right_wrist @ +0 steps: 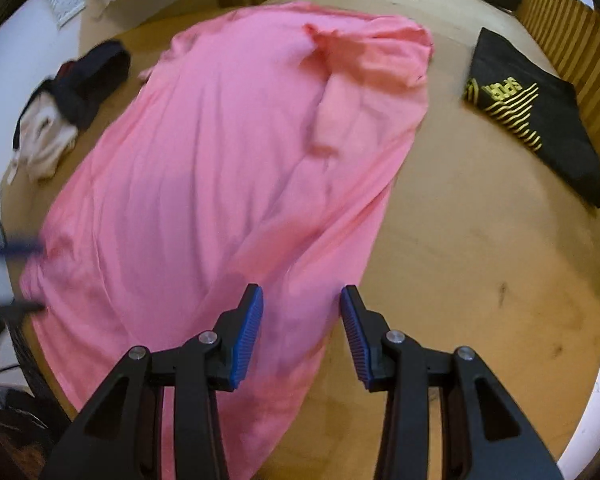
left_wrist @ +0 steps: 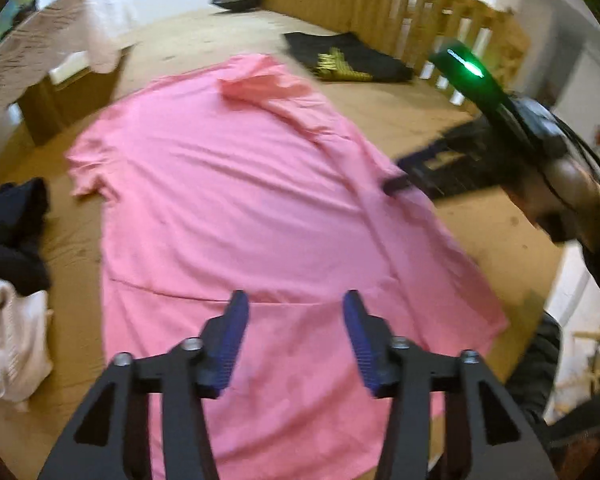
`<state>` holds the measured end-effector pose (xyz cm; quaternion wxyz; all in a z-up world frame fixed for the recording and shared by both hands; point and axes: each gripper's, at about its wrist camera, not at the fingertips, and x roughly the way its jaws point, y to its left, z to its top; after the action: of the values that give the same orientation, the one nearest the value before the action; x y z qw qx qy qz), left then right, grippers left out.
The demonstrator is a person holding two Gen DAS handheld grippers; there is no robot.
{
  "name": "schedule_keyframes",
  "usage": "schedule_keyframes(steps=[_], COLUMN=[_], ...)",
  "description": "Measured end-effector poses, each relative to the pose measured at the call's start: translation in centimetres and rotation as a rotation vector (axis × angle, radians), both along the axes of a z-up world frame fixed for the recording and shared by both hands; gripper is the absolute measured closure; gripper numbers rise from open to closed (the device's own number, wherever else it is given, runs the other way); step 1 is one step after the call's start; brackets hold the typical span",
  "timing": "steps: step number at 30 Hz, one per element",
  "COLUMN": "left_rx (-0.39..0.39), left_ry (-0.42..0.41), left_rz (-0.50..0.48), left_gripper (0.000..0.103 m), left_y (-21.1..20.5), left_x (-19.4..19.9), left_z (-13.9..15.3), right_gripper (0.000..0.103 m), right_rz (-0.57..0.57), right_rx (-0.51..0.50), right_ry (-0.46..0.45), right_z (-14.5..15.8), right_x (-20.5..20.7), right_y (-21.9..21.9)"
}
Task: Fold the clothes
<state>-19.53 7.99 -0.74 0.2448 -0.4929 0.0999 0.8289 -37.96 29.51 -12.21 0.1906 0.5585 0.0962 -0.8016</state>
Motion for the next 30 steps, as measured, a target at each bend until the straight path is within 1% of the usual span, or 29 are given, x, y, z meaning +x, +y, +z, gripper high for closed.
schedule_keyframes(steps=[2,5,7,10,14,22,27,30], left_rx=[-0.025,-0.065,-0.067,-0.105,-0.122,-0.118,-0.126,-0.135], left_ry=[-0.002,0.001,-0.003,0.004,0.017,0.001,0.006,0.009], left_rz=[0.031,0.060,0.070,0.109,0.137,0.122,0.107,0.100], left_gripper=[0.046,0.046,0.046,0.045,0.044,0.044,0.044,0.044], left_y=[-0.1,-0.2,-0.2,-0.3,-0.5,0.0,0.6,1.0], left_x=[-0.1,-0.2,-0.1,-0.1,-0.1,-0.1,0.0,0.0], left_z=[-0.2,-0.7,-0.9,-1.2,-1.0,-1.4,-1.3,-1.4], right_gripper=[0.063,0.063,0.063,0.063,0.063,0.063,0.063,0.063], right_rz=[0.001,-0.006,-0.012,-0.017,-0.033,-0.042,-0.058,-0.065], right_rx=[0.020,0.017,0.016,0.016,0.032,0.037,0.025,0.036], right_ry=[0.016,0.028,0.034,0.036,0.043,0.056,0.055,0.057], right_z=[-0.1,0.3,0.7,1.2,1.4,1.6,1.8,1.9], right_x=[0.7,1.0,1.1,1.0,0.5,-0.6,-2.3,-3.2], right_y=[-0.3,-0.4,-0.5,-0.2,-0.1,-0.1,0.4,0.7])
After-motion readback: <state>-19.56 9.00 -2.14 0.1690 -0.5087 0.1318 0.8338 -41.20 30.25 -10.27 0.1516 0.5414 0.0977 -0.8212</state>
